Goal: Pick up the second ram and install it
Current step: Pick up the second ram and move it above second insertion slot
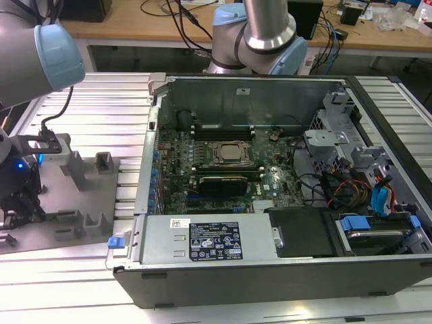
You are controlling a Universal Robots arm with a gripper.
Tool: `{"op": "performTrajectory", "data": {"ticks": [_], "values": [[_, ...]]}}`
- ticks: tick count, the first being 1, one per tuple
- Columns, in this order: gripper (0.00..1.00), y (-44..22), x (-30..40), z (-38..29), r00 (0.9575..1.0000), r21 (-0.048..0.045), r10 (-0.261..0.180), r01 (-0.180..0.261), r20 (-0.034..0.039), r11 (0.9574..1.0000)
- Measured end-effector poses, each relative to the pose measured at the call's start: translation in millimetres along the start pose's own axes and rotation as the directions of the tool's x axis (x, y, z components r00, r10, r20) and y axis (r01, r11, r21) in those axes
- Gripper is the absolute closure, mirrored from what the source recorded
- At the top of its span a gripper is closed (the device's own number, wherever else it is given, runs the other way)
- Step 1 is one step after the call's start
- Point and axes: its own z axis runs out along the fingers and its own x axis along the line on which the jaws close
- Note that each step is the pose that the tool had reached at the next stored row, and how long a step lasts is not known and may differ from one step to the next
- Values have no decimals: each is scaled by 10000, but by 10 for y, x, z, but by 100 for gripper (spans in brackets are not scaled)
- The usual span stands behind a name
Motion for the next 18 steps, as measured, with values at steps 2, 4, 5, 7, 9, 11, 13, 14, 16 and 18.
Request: {"op": "performTrajectory", "data": {"ticks": [2,4,5,7,9,11,13,14,16,18], "values": [[86,0,0,1,10000,0,0,0,0,10000],[86,0,0,1,10000,0,0,0,-1,10000],[86,0,0,1,10000,0,0,0,-1,10000],[86,0,-1,-6,10000,4,0,0,-4,10000],[86,1,-1,-25,10000,0,1,-1,-8,10000],[86,2,-2,-49,10000,0,1,-1,-7,10000],[86,3,-3,-103,10000,1,1,-1,-7,10000],[86,4,-3,-119,10000,0,1,-1,-8,10000],[86,5,-5,-189,10000,1,0,0,-8,10000],[86,7,-7,-226,10000,0,0,0,-8,10000]]}}
